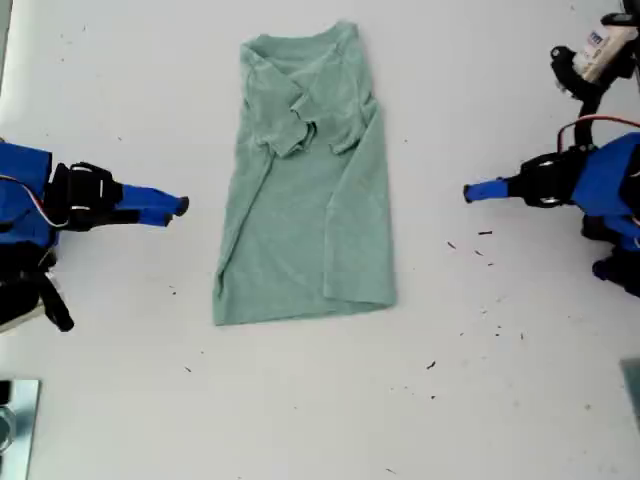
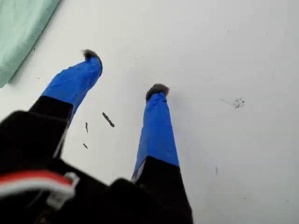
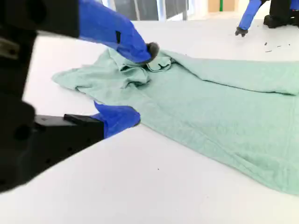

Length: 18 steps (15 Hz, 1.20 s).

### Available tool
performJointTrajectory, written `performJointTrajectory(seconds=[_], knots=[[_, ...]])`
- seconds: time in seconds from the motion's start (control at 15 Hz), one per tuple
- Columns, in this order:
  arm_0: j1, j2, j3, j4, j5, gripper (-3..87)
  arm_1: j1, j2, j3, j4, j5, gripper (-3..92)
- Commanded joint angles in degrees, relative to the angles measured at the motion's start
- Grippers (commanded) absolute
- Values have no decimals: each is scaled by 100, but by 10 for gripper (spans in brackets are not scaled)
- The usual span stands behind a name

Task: Fold t shirt

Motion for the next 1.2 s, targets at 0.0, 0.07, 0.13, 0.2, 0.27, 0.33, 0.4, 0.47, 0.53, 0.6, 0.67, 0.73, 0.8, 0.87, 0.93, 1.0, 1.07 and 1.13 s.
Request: performJointTrajectory(seconds=[0.0,0.07,0.13,0.2,0.27,0.33,0.4,0.47,0.53,0.6,0.67,0.73,0.8,0.87,0.93,1.0,1.07,1.13], knots=[[114,18,53,-9,26,179,62,88,290,35,-97,218],[114,18,62,-9,26,181,62,88,290,35,-97,218],[9,44,62,-26,387,201,62,88,290,35,-97,218],[-132,44,35,-158,624,33,62,88,290,35,-97,218],[-220,44,35,-35,448,-2,62,88,290,35,-97,218],[-88,44,-9,-62,422,-2,62,88,290,35,-88,218],[396,44,-176,62,105,11,88,88,290,35,70,218],[677,70,-246,-9,62,-2,-26,88,290,35,773,217],[729,62,-439,-62,-281,-2,-193,88,290,35,1125,217],[835,-105,-773,-79,-536,-3,-299,88,290,35,1608,217],[967,-1151,-1459,-44,-809,-3,-431,88,290,35,2109,217],[1195,-2760,-2514,-9,-1037,-3,-633,88,290,35,2628,217],[1397,-4122,-3709,272,-1213,-3,-589,88,264,70,2689,217],[1521,-5229,-4852,712,-1222,-3,-545,88,255,88,2646,217],[1591,-6258,-6082,1433,-1248,-3,-545,88,255,88,2153,215],[1679,-7225,-7251,2101,-1134,-3,-519,88,255,88,2092,215],[1731,-8147,-8367,2892,-1107,-3,-510,88,255,88,2092,215],[1749,-8561,-8895,3006,-967,-1,-510,88,255,88,2083,215]])
